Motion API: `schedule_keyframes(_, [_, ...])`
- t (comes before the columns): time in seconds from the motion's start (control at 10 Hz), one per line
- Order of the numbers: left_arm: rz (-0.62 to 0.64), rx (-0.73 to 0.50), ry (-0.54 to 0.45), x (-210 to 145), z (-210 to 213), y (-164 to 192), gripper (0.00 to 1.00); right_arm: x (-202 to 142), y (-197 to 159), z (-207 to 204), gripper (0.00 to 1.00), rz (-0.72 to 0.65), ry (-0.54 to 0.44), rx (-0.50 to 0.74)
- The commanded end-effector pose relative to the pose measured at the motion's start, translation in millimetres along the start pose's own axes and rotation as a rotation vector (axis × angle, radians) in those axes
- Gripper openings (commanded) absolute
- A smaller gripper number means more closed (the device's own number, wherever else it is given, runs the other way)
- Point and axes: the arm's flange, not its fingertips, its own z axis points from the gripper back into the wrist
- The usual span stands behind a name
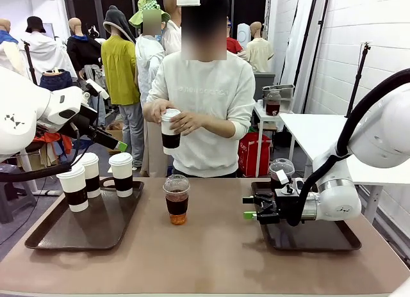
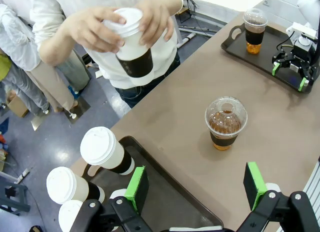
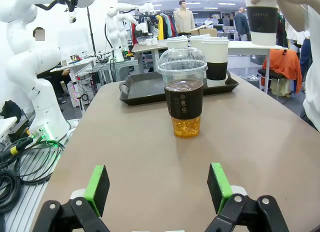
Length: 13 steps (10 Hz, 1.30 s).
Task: Distribute the coffee onto the tray.
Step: Pick up another iced Americano from the middle of the table and place it on the right Handle tray.
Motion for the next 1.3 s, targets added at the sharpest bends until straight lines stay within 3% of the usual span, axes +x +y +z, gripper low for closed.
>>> schedule_keyframes(0.0, [0.002, -0.008, 0.005, -1, 1, 0, 1.0, 1, 0, -2, 1.0, 0.001, 0.0, 0.004])
schedule_keyframes(0.3, [0.002, -0.008, 0.005, -1, 1, 0, 1.0, 2, 8, -22, 1.0, 0.009, 0.018, -0.027])
schedule_keyframes(0.9, [0.002, -0.008, 0.005, -1, 1, 0, 1.0, 0, -3, -104, 1.0, -0.017, 0.044, 0.072])
schedule_keyframes(1.2, [0.002, -0.008, 0.005, -1, 1, 0, 1.0, 0, -13, -128, 1.0, 0.015, 0.048, 0.019])
